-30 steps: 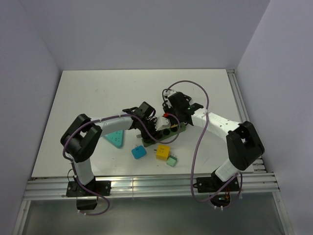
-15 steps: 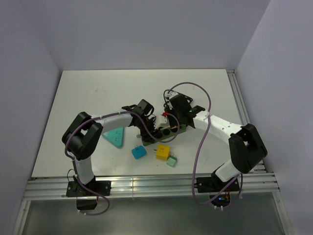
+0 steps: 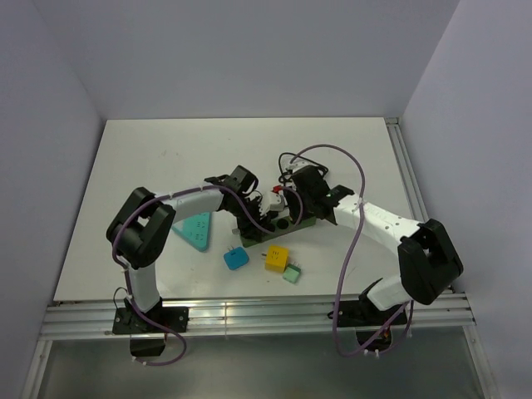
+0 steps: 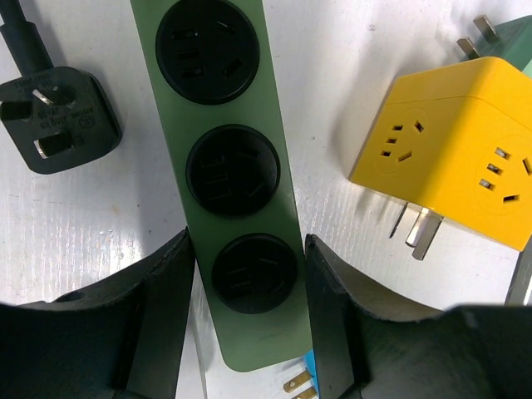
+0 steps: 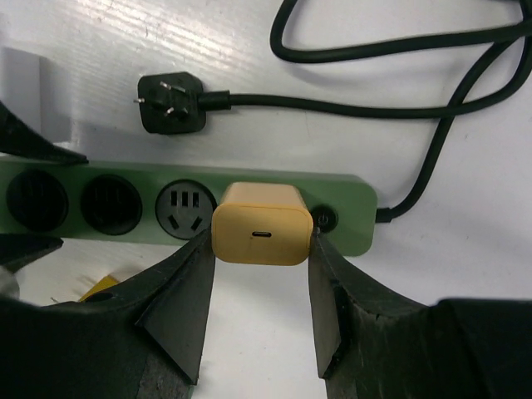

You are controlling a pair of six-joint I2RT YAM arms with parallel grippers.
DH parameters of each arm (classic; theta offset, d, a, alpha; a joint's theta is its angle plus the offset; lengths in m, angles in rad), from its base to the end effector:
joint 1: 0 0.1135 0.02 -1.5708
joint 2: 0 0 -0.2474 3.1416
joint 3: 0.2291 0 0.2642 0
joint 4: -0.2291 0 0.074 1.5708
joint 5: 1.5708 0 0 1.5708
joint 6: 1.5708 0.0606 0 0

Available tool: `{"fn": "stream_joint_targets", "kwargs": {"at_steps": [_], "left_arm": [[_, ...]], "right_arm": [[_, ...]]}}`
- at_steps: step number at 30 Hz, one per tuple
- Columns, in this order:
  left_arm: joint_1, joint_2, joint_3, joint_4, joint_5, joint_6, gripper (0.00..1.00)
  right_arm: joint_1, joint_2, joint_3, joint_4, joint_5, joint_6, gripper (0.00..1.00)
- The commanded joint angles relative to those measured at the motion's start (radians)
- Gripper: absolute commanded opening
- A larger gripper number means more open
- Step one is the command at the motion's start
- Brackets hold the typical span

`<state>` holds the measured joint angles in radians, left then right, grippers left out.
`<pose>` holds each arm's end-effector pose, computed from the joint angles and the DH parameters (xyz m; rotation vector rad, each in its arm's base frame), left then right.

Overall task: Insert the plug
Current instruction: Insert the plug into the socket.

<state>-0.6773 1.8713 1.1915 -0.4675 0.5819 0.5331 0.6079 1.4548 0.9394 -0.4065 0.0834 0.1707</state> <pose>0.2770 -0.2655 0.1211 1.6453 2.0789 -0.8312 0.2705 0.1821 0.1776 -0.5082 2.4498 0.2228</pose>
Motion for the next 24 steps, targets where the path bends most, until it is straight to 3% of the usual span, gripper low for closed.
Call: {"fn": "stream_joint_targets", "kwargs": {"at_steps": [1, 12, 24], "left_arm": [[0.022, 0.026, 0.026, 0.035, -0.031, 0.018, 0.44], [0.021, -0.007, -0.006, 0.066, -0.025, 0.019, 0.44], [0.013, -0.018, -0.021, 0.079, -0.039, 0.016, 0.44]], "right_arm": [[0.055, 0.004, -0.074, -0.112, -0.146, 0.096, 0.00], [0.056, 0.090, -0.008, -0.144, -0.057, 0.087, 0.00], [0.015, 0.196, 0.122, -0.198, -0.077, 0.035, 0.00]]}}
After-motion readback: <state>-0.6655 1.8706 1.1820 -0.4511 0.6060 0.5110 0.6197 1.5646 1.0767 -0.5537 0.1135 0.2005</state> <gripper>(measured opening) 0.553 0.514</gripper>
